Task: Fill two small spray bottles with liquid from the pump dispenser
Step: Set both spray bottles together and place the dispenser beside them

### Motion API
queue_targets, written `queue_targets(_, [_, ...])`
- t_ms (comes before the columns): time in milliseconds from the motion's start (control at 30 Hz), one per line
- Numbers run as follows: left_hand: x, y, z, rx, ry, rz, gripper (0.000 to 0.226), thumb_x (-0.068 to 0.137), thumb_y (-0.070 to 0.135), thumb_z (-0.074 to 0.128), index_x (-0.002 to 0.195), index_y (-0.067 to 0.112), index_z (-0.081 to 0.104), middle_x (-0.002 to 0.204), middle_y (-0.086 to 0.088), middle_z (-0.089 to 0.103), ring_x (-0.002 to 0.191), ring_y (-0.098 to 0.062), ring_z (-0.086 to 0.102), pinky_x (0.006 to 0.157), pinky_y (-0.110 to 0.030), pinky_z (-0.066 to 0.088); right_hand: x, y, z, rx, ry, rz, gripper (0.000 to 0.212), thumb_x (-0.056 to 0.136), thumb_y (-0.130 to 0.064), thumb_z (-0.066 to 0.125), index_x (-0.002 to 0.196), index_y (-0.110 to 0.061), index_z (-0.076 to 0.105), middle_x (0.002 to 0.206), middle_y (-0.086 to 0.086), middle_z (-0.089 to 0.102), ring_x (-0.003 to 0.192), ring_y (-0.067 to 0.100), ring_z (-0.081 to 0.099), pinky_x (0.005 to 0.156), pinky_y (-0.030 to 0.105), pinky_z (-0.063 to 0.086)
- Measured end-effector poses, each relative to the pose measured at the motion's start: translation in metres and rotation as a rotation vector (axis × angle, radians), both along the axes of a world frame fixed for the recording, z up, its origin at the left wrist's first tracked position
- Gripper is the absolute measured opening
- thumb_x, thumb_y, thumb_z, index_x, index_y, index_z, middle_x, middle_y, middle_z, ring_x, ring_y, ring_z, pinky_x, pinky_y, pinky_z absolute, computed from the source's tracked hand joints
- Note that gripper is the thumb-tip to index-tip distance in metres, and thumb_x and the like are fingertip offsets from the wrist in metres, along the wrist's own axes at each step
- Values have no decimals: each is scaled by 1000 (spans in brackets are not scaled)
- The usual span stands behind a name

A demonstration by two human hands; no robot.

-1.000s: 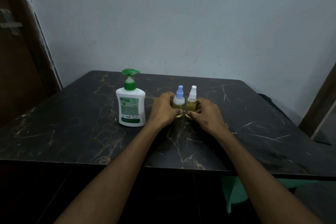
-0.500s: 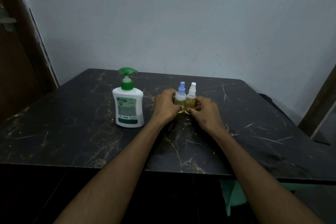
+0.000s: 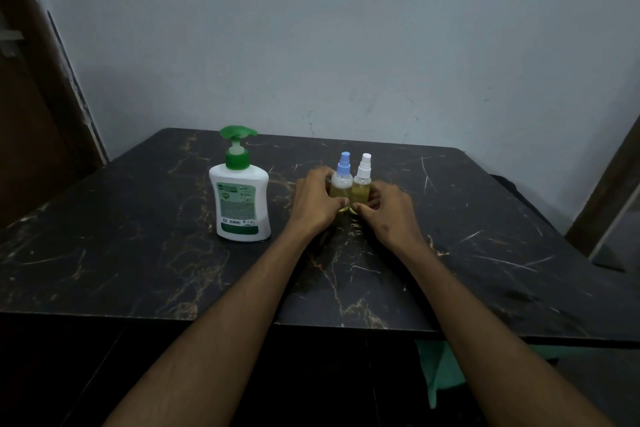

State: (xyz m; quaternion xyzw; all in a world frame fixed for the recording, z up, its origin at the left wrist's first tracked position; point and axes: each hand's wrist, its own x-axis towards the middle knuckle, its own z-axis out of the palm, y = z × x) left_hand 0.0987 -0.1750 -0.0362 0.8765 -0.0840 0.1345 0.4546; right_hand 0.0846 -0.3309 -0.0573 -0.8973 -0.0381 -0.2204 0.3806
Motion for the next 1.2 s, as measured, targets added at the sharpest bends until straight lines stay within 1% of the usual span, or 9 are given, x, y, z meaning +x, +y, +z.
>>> queue_targets(167, [-10, 0, 3, 70, 9, 11, 69, 84, 18, 85, 145, 14, 52, 142, -9, 63, 130, -26, 61, 107, -35, 49, -3, 0, 1, 3, 10, 11, 38, 89, -22, 81, 124, -14, 70, 110, 1, 74, 90, 8, 65, 76, 21, 50])
queue_targets(300, [-47, 7, 13, 217, -67, 15, 91, 86, 32, 82, 160, 14, 33, 160, -8, 46, 149, -28, 40, 123, -44, 32, -4, -1, 2, -3, 25, -10, 41, 86, -22, 83, 124, -15, 70, 113, 1, 74, 93, 9, 66, 86, 29, 56])
queue_targets(400, [-103, 22, 19, 161, -168, -9, 62, 87, 25, 82, 143, 28, 54, 136, 8, 64, 125, -6, 59, 111, -26, 45, -8, 0, 5, 15, 37, -34, 46, 86, -19, 83, 128, -13, 66, 119, 5, 71, 101, 14, 65, 88, 26, 52])
queue_targets(467, [-141, 47, 19, 58, -197, 43, 40, 86, 24, 84, 122, 31, 66, 107, 16, 72, 98, 8, 66, 88, -11, 54, -18, -2, 11, 9, 30, -67, 47, 87, -18, 81, 130, -12, 63, 123, 6, 68, 104, 15, 63, 91, 29, 53])
queue_targets(567, [-177, 106, 17, -100, -271, 241, 20, 83, 23, 84, 95, 30, 69, 85, 17, 71, 83, 7, 68, 70, -6, 51, -52, -9, 20, -15, -6, -143, 45, 89, -23, 80, 130, -15, 63, 120, 4, 67, 104, 16, 63, 95, 39, 56])
queue_targets(700, [-168, 169, 10, -90, -168, 382, 41, 79, 27, 89, 112, 28, 65, 104, 11, 70, 92, 1, 66, 78, -21, 52, -103, 13, 21, 22, -48, -43, 32, 88, -23, 81, 117, -21, 70, 102, -6, 70, 89, 6, 64, 82, 29, 57])
queue_targets(833, [-132, 188, 4, 8, -42, 284, 66, 73, 30, 94, 130, 25, 61, 121, 8, 69, 108, -6, 66, 96, -32, 55, -108, 72, 17, -13, -7, 137, 35, 88, -26, 81, 121, -23, 69, 103, -10, 68, 90, 2, 63, 84, 25, 56])
queue_targets(1000, [-105, 179, 3, 39, 13, 147, 60, 73, 27, 94, 126, 25, 66, 114, 12, 73, 102, 1, 67, 91, -23, 53, -83, 122, 21, -77, -29, 188, 46, 89, -30, 81, 130, -19, 64, 112, -4, 69, 97, 10, 64, 90, 34, 58])
queue_targets(1200, [-80, 176, 0, 48, -2, 73, 48, 76, 21, 91, 120, 26, 73, 111, 11, 78, 99, 2, 72, 85, -16, 53, -53, 138, 13, -92, -42, 170, 21, 91, -23, 78, 110, -20, 68, 104, -4, 73, 91, 10, 68, 83, 31, 60])
